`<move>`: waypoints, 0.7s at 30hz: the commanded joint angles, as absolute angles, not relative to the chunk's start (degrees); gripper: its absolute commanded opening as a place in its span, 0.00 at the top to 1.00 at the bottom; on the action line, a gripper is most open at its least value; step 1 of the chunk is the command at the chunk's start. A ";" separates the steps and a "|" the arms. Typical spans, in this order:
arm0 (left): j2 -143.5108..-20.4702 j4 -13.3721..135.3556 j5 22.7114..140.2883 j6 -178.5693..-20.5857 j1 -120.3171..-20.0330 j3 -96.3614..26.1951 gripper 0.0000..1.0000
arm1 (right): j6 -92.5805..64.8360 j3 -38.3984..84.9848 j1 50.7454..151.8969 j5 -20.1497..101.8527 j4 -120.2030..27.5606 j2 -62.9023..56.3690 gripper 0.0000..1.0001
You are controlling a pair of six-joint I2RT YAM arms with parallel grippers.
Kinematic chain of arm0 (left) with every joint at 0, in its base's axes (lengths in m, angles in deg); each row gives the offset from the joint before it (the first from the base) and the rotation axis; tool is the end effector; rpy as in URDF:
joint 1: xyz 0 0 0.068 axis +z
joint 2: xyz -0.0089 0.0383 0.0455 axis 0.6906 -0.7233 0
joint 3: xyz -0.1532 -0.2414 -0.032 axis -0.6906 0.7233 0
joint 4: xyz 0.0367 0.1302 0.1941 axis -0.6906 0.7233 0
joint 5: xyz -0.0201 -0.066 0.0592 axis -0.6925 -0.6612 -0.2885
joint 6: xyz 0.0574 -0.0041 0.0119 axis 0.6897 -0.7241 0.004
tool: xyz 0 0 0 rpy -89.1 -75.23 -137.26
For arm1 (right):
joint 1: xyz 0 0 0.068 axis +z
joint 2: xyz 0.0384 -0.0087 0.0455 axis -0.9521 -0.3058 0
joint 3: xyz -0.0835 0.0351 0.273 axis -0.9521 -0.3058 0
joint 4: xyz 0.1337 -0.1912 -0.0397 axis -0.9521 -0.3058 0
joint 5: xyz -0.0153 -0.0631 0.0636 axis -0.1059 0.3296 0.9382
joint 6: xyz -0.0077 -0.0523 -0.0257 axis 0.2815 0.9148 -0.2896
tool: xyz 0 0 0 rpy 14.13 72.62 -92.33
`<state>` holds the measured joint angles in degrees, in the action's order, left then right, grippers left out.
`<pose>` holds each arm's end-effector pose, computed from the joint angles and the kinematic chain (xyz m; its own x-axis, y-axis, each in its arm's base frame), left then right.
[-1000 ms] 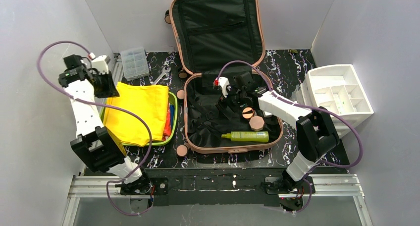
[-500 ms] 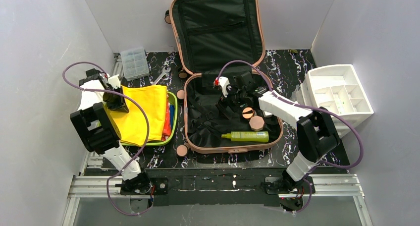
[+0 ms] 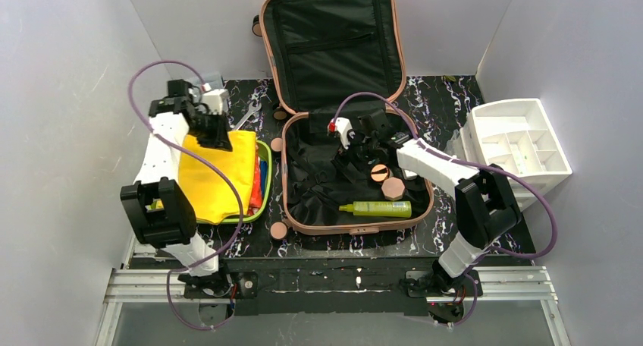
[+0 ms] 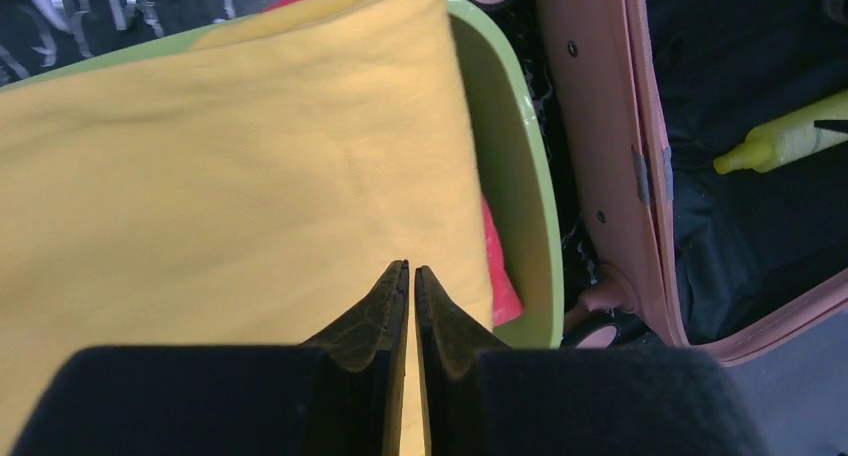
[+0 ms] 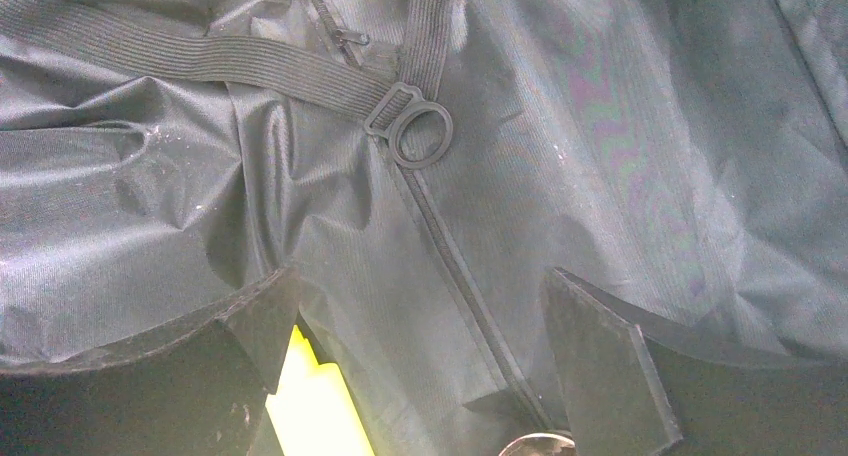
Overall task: Open, take out, and arrange the luggage
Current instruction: Adjust the clothes in the bin.
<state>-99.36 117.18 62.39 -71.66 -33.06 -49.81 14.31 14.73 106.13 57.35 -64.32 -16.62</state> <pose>0.3111 0.0384 0.3330 -0.7989 0.1045 -0.5923 0.2995 0.9231 -0.2411 0.2736 0.2052 0.2638 -0.2838 -0.5917 -0.7546 -0.9114 0.4111 0.0204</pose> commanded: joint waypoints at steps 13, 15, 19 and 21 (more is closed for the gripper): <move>-106.66 120.52 66.09 -68.88 -38.83 -49.25 0.93 | 15.90 15.77 104.71 59.64 -64.65 -11.71 0.02; -103.12 121.72 66.45 -69.05 -38.37 -51.82 0.84 | 16.28 15.77 104.71 59.74 -64.79 -11.45 0.02; -96.84 124.92 69.77 -66.44 -37.43 -55.73 0.39 | 17.20 15.77 104.71 60.21 -65.09 -11.06 0.02; -93.95 126.44 70.27 -61.10 -37.32 -55.95 0.30 | 17.73 15.70 104.71 60.59 -65.23 -10.81 0.02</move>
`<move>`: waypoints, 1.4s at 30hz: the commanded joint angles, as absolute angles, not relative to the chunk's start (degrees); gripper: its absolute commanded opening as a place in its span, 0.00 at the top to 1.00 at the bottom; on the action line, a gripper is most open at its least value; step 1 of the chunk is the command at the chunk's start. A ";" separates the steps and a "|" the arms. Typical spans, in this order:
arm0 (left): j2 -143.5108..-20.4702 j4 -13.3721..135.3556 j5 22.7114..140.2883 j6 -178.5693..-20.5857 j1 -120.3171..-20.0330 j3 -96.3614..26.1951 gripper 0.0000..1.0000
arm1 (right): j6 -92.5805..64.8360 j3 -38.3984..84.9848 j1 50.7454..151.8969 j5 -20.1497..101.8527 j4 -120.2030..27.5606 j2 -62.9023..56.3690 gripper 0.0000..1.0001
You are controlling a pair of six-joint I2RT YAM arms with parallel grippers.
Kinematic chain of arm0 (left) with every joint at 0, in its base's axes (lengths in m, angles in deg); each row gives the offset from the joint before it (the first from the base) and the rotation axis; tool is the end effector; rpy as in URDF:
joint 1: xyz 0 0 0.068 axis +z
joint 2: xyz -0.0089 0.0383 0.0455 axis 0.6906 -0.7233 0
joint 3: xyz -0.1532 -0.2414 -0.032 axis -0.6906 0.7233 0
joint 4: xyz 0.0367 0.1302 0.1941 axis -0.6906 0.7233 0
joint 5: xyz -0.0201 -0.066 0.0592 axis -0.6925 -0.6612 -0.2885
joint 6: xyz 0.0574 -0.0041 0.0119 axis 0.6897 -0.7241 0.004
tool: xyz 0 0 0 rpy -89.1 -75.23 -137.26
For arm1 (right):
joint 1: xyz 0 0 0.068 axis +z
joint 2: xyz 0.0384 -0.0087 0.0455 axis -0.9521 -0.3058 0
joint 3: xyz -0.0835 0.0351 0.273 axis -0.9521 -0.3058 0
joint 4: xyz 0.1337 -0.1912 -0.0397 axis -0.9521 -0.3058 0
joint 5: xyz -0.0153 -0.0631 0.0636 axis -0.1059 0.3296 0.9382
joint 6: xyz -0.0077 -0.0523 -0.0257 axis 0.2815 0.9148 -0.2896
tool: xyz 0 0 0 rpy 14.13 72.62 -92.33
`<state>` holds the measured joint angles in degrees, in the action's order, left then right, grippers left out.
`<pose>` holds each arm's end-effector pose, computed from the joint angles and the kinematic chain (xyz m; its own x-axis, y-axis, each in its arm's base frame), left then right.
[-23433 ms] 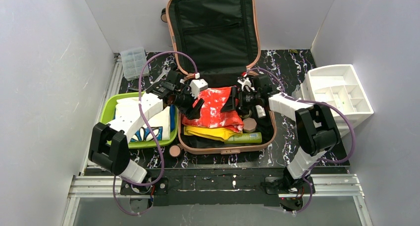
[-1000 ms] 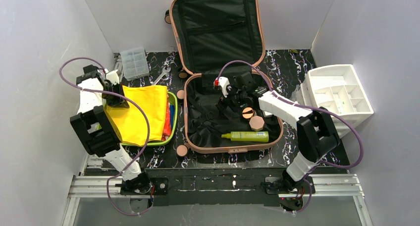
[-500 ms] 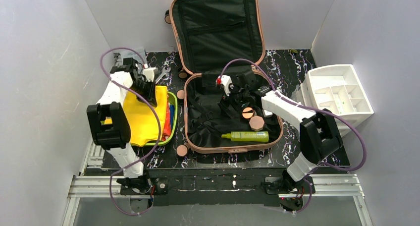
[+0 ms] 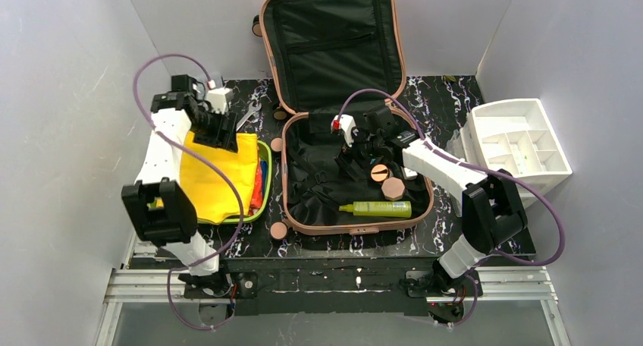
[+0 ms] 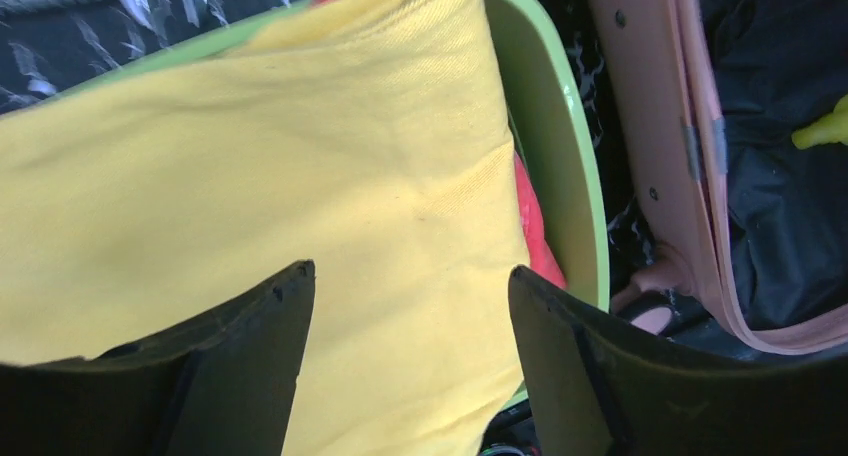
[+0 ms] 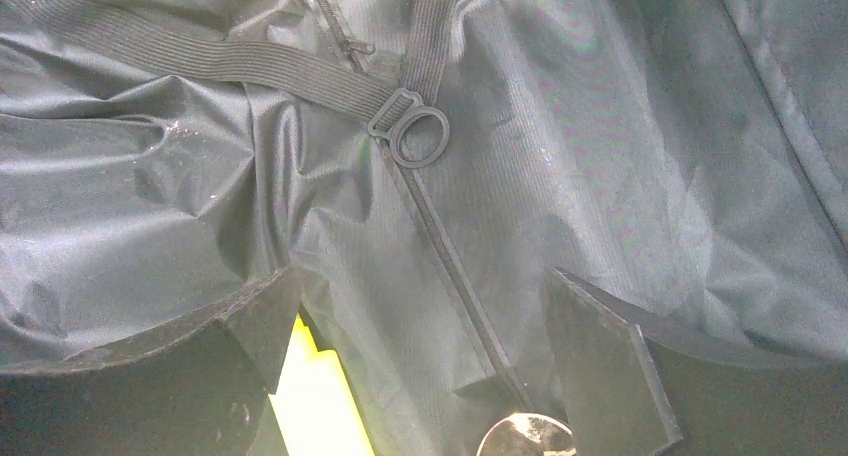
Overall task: Open, take out, and arrange the luggage
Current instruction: Adjust the clothes in the bin, then rotate the bin at the corner of the board.
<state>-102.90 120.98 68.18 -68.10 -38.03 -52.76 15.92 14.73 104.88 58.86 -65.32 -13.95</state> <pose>0.3236 0.0163 0.3237 -0.8207 0.2369 -0.5199 0.3683 0.9150 -0.1645 0.2698 0.1951 0.2775 -0.2492 -0.5780 -0.7771 -0.9177 0.3973 -0.0013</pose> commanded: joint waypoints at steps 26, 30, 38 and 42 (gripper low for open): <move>-83.61 138.68 53.21 -10.04 -47.11 -23.45 0.44 | 21.26 15.42 104.47 60.31 -68.00 -13.34 0.02; -78.68 131.14 54.40 -13.35 -47.34 -19.14 0.48 | 21.50 15.64 104.37 60.36 -68.23 -13.89 0.02; -69.02 126.59 57.18 -14.51 -49.29 -9.36 0.49 | 21.59 16.21 104.36 60.54 -68.84 -14.97 0.02; -67.13 121.57 60.29 -16.63 -49.97 -4.35 0.56 | 21.44 16.30 104.36 60.63 -68.93 -14.87 0.02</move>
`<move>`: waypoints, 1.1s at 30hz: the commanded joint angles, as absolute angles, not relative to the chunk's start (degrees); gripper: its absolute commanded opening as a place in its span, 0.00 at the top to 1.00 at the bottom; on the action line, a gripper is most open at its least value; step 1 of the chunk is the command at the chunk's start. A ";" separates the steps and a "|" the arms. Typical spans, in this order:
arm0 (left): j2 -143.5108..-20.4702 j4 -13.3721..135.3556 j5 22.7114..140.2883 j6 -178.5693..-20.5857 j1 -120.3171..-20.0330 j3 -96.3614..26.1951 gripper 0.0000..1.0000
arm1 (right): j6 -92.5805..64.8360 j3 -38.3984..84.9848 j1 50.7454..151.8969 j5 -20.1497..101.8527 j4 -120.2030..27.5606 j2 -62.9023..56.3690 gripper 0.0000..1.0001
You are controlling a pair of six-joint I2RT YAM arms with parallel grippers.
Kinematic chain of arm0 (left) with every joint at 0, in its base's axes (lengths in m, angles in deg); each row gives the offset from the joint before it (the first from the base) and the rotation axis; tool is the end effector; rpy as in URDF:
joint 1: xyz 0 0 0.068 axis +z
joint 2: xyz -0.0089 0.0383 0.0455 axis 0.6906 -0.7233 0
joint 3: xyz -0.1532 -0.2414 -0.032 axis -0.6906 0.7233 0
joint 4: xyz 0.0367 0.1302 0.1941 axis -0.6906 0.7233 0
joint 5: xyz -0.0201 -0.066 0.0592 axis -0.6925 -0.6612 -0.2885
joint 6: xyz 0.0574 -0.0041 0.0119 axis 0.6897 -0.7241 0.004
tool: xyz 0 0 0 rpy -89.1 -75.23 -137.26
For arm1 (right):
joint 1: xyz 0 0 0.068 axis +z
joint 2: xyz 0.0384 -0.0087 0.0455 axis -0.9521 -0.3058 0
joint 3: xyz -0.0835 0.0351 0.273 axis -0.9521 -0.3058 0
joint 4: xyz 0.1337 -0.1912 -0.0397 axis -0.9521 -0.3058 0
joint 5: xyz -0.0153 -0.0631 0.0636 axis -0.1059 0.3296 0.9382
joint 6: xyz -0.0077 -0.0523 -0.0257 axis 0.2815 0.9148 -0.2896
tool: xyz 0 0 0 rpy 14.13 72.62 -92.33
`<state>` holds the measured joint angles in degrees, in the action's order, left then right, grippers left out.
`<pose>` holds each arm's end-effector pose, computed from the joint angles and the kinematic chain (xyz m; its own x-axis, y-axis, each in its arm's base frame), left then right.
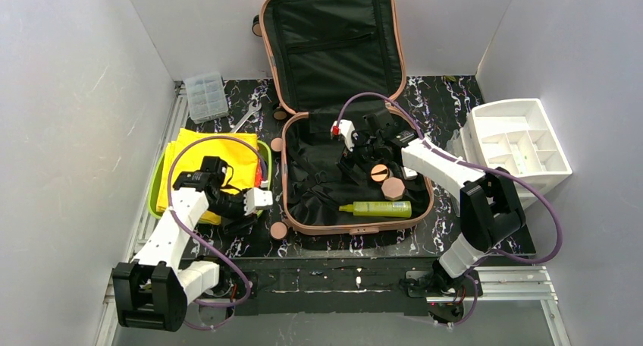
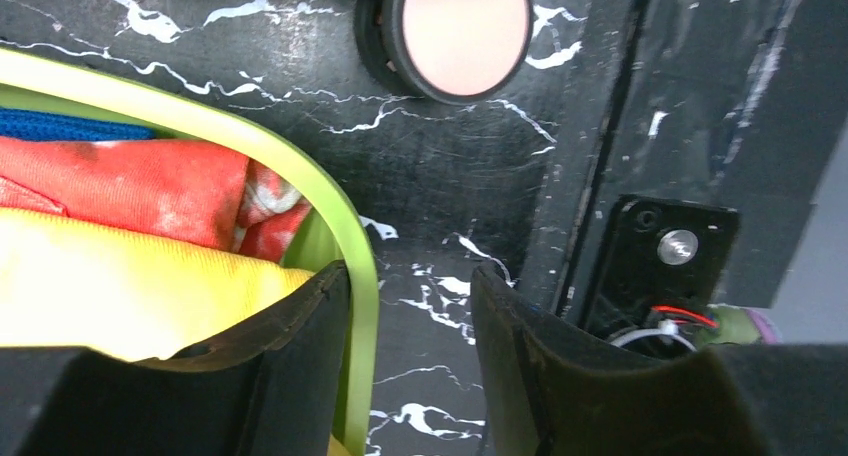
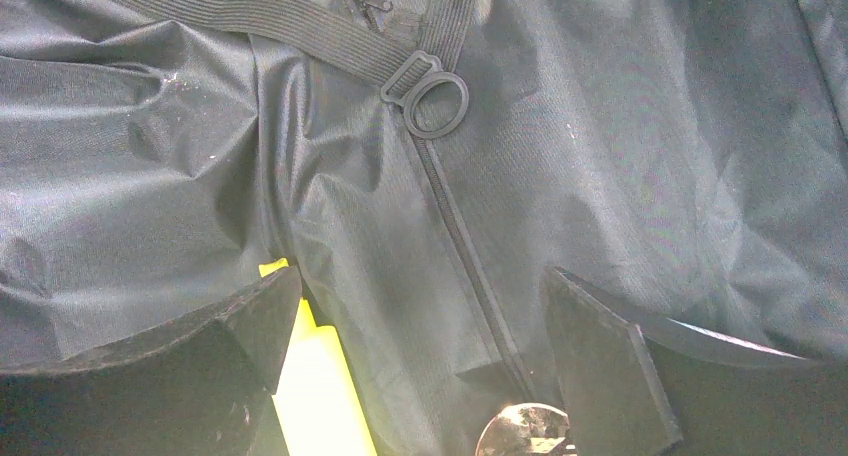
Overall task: Open, take out, and arrange the luggage
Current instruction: Rotate the bin at the corner of the board.
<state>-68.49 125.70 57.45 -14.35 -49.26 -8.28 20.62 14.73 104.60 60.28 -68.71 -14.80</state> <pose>0.1327 -0.0358 0.2472 -0.1001 0.8246 -0.5568 0.9893 0.1423 0.0329 0.2679 0.1931 0.2687 -0.2203 -0.6297 -0.7449 -0.9417 0.3363 -0.0058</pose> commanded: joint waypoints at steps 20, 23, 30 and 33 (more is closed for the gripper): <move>-74.92 107.28 73.48 -50.80 -53.82 -7.35 1.00 | 21.14 16.60 104.36 60.52 -69.02 -14.74 0.00; -78.39 108.26 74.27 -57.49 -54.59 -10.10 1.00 | 21.24 16.57 104.36 60.67 -69.03 -14.57 0.00; -91.27 110.97 80.24 -69.53 -55.93 -20.30 1.00 | 21.33 16.57 104.36 60.85 -69.10 -14.41 0.00; -94.14 110.83 80.44 -72.40 -55.98 -23.88 1.00 | 21.28 16.48 104.28 60.72 -69.10 -14.32 0.00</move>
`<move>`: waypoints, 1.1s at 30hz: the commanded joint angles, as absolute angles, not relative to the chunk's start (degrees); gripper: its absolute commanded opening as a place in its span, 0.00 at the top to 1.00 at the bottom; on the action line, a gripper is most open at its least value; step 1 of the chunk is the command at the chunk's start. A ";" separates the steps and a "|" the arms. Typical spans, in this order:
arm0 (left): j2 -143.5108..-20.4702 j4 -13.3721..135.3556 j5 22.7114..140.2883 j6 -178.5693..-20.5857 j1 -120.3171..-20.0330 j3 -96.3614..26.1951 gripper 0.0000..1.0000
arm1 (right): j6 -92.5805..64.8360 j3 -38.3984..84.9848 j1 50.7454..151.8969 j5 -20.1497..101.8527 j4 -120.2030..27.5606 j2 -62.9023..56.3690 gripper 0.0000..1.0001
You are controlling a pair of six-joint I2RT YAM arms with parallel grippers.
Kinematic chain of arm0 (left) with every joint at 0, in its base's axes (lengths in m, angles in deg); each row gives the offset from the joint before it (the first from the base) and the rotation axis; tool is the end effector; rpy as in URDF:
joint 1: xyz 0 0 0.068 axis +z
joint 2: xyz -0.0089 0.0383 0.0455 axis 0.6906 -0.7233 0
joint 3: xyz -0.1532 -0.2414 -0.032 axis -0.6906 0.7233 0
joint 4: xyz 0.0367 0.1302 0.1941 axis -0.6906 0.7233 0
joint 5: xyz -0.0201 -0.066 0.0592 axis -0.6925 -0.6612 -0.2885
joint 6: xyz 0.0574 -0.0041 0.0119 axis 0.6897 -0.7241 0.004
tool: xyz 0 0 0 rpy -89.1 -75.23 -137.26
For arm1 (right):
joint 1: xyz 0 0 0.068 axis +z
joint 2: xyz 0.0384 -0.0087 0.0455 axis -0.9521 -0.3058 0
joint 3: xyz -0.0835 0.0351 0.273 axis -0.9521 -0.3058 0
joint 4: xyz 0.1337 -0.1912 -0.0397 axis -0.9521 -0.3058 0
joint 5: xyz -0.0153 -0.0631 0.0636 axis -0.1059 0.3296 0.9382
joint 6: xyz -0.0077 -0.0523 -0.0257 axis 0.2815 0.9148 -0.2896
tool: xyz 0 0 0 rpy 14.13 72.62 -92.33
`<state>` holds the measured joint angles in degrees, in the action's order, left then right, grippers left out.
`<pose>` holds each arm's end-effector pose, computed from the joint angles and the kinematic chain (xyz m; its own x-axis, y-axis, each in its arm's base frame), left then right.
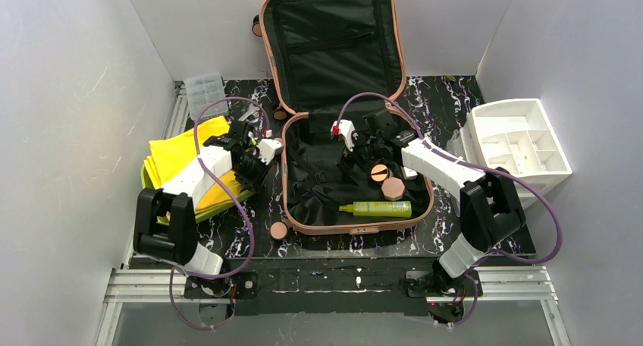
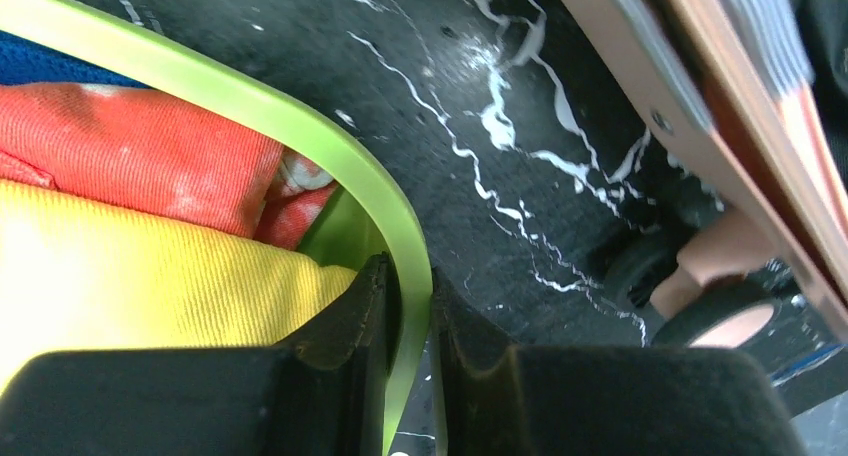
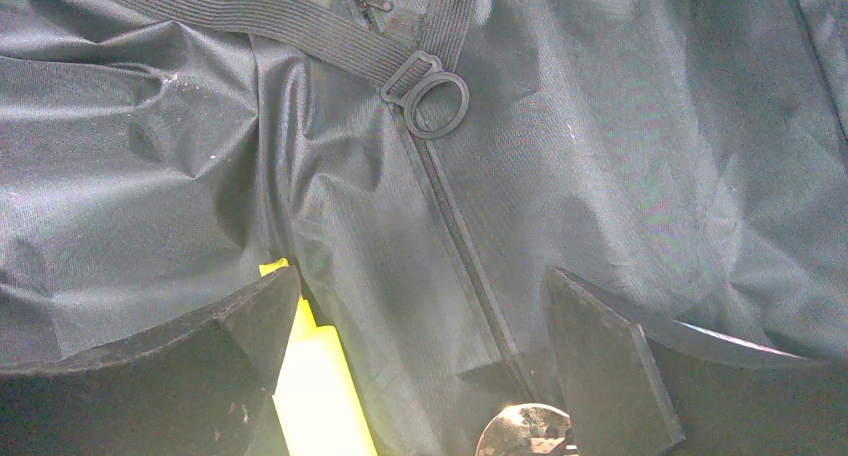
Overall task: Open, take out, and arrange the luggage
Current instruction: Rotate the bin at the corner of the board.
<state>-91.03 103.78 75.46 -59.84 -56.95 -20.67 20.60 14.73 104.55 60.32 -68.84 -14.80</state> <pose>0.2500 -0.0697 0.2407 -0.6434 0.6216 -0.4468 0.7017 0.7122 -0.0195 0.2679 0.1928 0.2685 -0.2225 -0.6301 -0.7439 -0.9415 0.3369 -0.0037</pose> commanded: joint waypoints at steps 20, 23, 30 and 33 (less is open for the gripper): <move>-96.14 110.68 84.72 -95.47 -57.67 -35.45 1.00 | 21.38 16.92 104.19 60.53 -69.10 -15.53 0.00; -91.04 107.76 87.41 -96.92 -59.30 -30.56 1.00 | 21.41 17.16 104.19 60.54 -69.10 -16.10 0.00; -76.84 103.37 94.53 -101.20 -56.61 -19.48 1.00 | 21.25 18.40 104.19 60.53 -69.71 -17.86 0.00; -77.97 101.84 95.80 -102.67 -54.01 -18.16 1.00 | 20.94 18.81 104.19 60.70 -69.81 -18.70 0.00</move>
<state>-77.63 101.51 92.09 -96.49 -55.80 -16.87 20.60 16.34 104.44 60.30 -69.67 -17.78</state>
